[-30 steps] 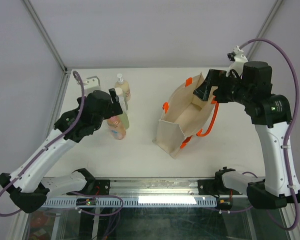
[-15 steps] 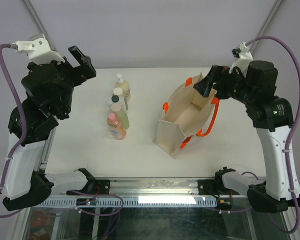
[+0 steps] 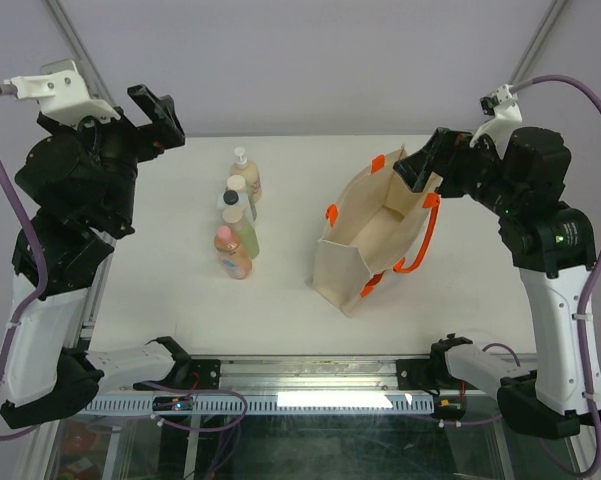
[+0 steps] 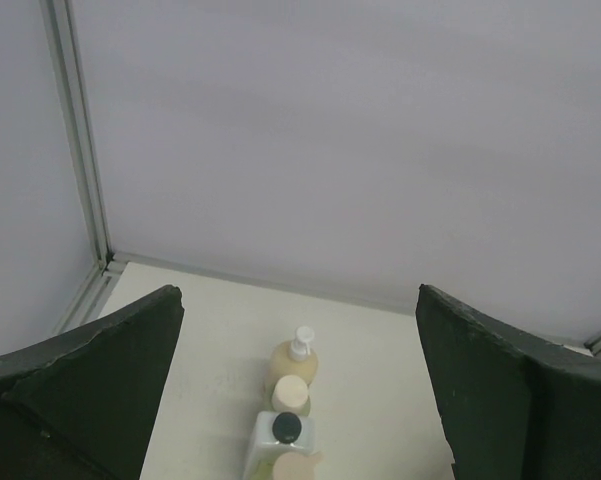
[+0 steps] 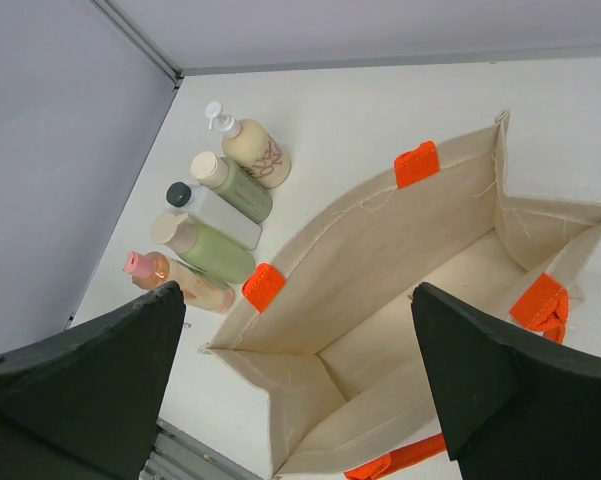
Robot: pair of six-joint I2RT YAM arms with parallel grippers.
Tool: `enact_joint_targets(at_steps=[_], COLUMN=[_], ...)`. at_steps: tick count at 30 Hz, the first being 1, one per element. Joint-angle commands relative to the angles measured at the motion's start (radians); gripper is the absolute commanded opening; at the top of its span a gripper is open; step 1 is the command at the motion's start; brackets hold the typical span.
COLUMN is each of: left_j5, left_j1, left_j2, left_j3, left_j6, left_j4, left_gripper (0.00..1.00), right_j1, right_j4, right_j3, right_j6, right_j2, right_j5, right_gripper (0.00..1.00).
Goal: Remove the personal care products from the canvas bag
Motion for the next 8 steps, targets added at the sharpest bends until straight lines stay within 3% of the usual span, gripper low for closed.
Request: enact_joint_targets(at_steps=[1, 8], left_j5=[-0.037, -0.025], left_j1=[0.006, 0.006], left_j2=[0.109, 0.102], left_j3=[0.168, 0.135], left_j6=[-0.006, -0.028], left_j4=[-0.099, -0.07], left_gripper=[0.99, 0.99], right_j1=[0.004, 0.004], right_j4=[0.058, 0.06], right_j3=[-0.008, -0.014], right_j6=[0.02, 0.029], right_j2=[-0.013, -0.015], right_j5=[0.018, 0.025], right_gripper=[0.99, 0.99])
